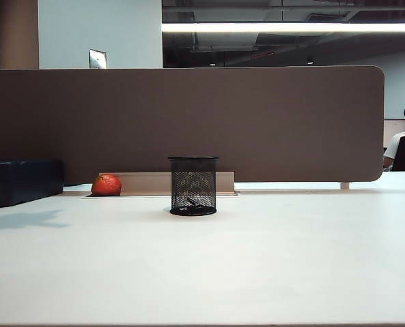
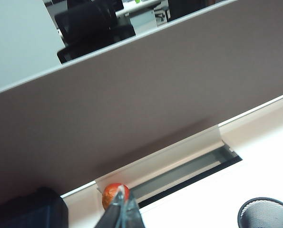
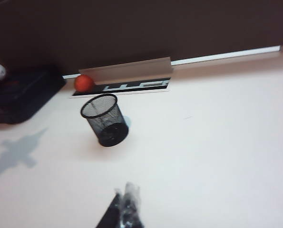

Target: Pick up a bunch of keys from the table, then put them into the black basket.

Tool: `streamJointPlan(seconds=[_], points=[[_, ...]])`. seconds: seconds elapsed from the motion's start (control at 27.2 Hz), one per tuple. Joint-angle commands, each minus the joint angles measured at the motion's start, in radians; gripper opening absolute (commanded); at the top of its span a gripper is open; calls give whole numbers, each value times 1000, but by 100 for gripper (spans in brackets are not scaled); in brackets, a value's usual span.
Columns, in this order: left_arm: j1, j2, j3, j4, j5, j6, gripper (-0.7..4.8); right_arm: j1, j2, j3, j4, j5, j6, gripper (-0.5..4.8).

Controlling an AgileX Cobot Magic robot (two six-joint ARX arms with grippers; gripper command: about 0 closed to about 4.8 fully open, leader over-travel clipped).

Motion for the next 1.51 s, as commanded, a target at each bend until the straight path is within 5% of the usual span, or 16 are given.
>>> streamJointPlan(seconds=[0.04,0.44,0.88,1.21,1.51], points=[[-1,-83,2,-12,-4,-49,-6,0,0,6,25,42,-76,-9],[0,-269,-59,-91,-74,-40,-6,0,0,6,76,143,-121,-9],[24,-552,-370,-76,-73,-67,-6,1,-2,-10,108,181,-189,-9],[23,-810,-617,-5,-68,-149,-6,0,-164,-219,280,192,-182,-9],[23,-924,-803,40,35,-154,-6,1,-248,-297,280,251,-183,-9]])
